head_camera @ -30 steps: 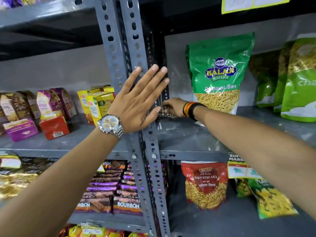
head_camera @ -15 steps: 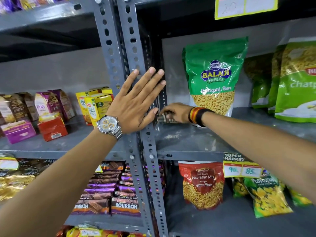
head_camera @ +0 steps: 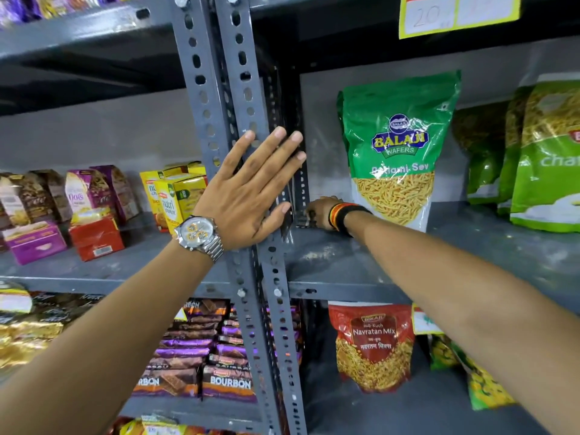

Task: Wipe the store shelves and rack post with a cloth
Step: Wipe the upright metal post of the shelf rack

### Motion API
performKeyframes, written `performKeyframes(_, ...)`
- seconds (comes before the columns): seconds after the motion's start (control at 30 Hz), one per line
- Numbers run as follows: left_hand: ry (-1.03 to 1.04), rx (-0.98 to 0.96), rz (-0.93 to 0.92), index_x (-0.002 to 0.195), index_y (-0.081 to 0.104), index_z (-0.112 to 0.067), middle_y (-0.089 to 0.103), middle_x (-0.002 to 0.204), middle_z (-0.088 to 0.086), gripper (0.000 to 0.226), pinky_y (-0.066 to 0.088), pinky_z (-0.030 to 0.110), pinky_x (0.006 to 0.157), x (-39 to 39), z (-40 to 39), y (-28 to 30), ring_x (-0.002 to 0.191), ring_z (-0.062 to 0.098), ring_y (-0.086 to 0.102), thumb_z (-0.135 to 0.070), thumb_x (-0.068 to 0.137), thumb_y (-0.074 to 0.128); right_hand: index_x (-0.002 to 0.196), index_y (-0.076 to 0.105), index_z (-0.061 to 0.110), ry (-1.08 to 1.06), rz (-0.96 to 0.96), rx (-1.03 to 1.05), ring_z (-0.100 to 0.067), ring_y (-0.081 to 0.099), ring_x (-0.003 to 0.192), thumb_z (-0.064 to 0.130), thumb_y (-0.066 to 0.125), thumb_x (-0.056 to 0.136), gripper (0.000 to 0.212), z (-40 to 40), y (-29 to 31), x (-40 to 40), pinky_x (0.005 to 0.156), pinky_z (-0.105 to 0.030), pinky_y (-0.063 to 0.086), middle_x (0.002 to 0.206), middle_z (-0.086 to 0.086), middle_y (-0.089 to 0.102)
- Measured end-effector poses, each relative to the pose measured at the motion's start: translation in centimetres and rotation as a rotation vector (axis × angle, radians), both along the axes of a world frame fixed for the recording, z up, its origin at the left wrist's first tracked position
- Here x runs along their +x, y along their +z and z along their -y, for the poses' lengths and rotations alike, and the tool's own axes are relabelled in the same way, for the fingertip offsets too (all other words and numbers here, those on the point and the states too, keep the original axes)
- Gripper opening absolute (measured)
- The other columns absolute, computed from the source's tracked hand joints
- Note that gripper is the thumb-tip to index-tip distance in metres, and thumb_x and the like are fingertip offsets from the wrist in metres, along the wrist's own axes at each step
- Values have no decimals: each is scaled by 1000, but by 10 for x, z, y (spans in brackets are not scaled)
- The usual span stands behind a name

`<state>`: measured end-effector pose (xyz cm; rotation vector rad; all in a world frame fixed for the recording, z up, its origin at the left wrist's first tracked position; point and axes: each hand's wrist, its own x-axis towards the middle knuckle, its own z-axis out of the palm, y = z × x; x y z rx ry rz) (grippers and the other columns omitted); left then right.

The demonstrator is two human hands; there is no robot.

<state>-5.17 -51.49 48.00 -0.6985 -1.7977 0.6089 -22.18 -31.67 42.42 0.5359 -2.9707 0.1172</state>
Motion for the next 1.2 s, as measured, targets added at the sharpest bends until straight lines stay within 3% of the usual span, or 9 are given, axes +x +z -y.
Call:
performKeyframes(0.23,9,2,21,162,8,-9,5,171,12,72,9,57,126,5,-1,0,158,29,2,-43,103,30,130,56,28,257,4,21,-25,56,113,10,47,95,40,-44,3,131,92,-26,39,122,-6,60)
performKeyframes(0.33,10,5,23,162,9,-9,6,171,12,72,11,58,125,6,-2,0,158,29,3,-42,103,32,133,55,26,241,59,-24,-8,56,97,13,45,99,38,-65,26,160,77,-8,36,126,4,58)
performKeyframes(0.43,3,6,35,162,8,-9,5,171,12,71,12,59,124,7,-3,1,158,30,3,-42,103,30,129,59,30,245,-8,-190,-16,56,112,9,45,98,40,-46,33,141,91,-20,39,130,2,59)
performKeyframes(0.53,-5,4,41,163,8,-9,5,171,12,72,13,59,124,7,-1,1,158,30,3,-43,103,32,123,65,20,318,42,-247,-13,57,105,4,51,94,36,-6,16,116,96,-27,44,119,-3,65)
performKeyframes(0.77,-1,-3,39,163,8,-10,6,171,11,72,12,59,124,4,-1,2,158,30,3,-42,103,32,122,66,21,545,126,-210,6,48,89,15,59,94,29,-21,6,144,87,0,33,107,14,52)
performKeyframes(0.87,-1,8,40,163,8,-10,6,171,12,71,10,59,125,5,-2,0,158,30,2,-41,103,32,115,70,26,525,179,-236,12,50,87,15,59,94,26,-40,18,147,81,-2,34,100,23,53)
performKeyframes(0.97,-4,9,39,163,10,-10,7,171,12,72,11,59,125,4,-2,0,158,30,3,-41,103,34,114,70,18,525,138,-361,3,55,96,10,61,92,26,-23,17,138,84,3,35,109,11,61)
performKeyframes(1.07,-14,3,28,162,11,-10,9,170,12,72,11,59,125,3,0,0,158,30,5,-42,103,34,114,70,12,516,147,-372,-9,53,104,8,62,91,25,2,-4,133,92,-8,36,112,3,57)
performKeyframes(1.2,-8,5,18,162,12,-10,10,170,12,70,12,59,125,3,-1,1,158,30,6,-43,103,29,120,68,18,634,92,-258,-12,46,106,13,57,95,28,-21,-7,147,92,3,23,118,-7,59)
